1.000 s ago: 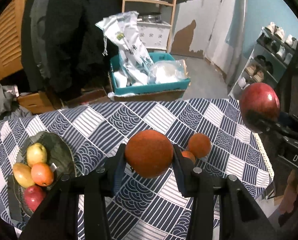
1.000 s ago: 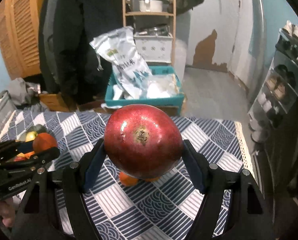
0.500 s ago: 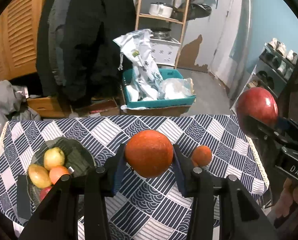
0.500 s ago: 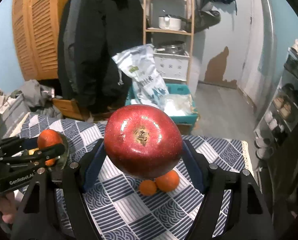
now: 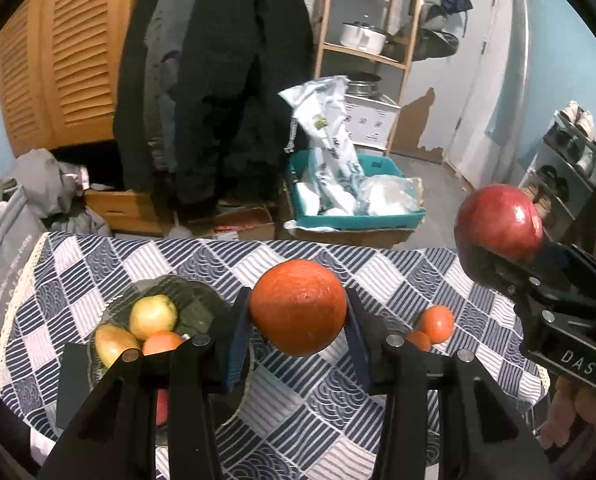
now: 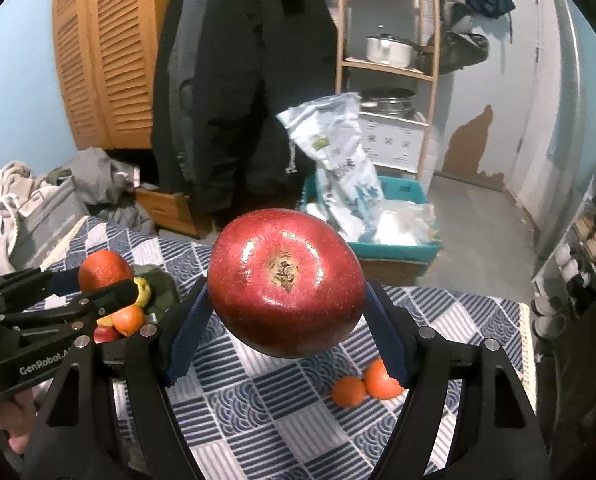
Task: Organize fruits
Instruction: 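Lower the orange into the glass bowl and open the left gripper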
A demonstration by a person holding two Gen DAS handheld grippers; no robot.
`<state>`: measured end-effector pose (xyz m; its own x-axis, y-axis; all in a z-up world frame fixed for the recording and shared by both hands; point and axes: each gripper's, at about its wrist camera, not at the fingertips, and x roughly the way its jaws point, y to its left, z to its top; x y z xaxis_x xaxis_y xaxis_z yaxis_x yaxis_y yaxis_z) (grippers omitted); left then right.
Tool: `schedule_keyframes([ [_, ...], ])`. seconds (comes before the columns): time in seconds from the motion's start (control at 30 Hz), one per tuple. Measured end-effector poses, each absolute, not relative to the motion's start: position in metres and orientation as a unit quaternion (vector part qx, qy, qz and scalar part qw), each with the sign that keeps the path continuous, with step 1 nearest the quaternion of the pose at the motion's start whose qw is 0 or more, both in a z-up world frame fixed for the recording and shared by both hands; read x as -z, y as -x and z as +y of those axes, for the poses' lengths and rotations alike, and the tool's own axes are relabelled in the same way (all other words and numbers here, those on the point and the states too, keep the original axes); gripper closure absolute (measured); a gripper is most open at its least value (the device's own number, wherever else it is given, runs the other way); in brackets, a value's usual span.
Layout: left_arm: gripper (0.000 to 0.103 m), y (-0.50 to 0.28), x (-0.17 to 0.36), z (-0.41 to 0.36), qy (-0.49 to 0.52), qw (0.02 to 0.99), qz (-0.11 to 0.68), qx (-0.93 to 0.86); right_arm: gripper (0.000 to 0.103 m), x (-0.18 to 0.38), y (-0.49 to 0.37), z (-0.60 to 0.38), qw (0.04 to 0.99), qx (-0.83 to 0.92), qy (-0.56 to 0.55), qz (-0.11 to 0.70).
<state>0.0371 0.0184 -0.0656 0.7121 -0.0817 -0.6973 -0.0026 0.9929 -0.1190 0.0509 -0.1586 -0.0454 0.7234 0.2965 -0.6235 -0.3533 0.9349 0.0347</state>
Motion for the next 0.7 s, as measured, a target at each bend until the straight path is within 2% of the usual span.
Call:
schedule_keyframes([
  [0.7, 0.058, -0.040, 0.123, 0.097, 0.084, 0.896, 0.434, -0.056, 0.028, 0.089, -0.087, -0.060, 0.888, -0.246, 0.052, 0.385],
])
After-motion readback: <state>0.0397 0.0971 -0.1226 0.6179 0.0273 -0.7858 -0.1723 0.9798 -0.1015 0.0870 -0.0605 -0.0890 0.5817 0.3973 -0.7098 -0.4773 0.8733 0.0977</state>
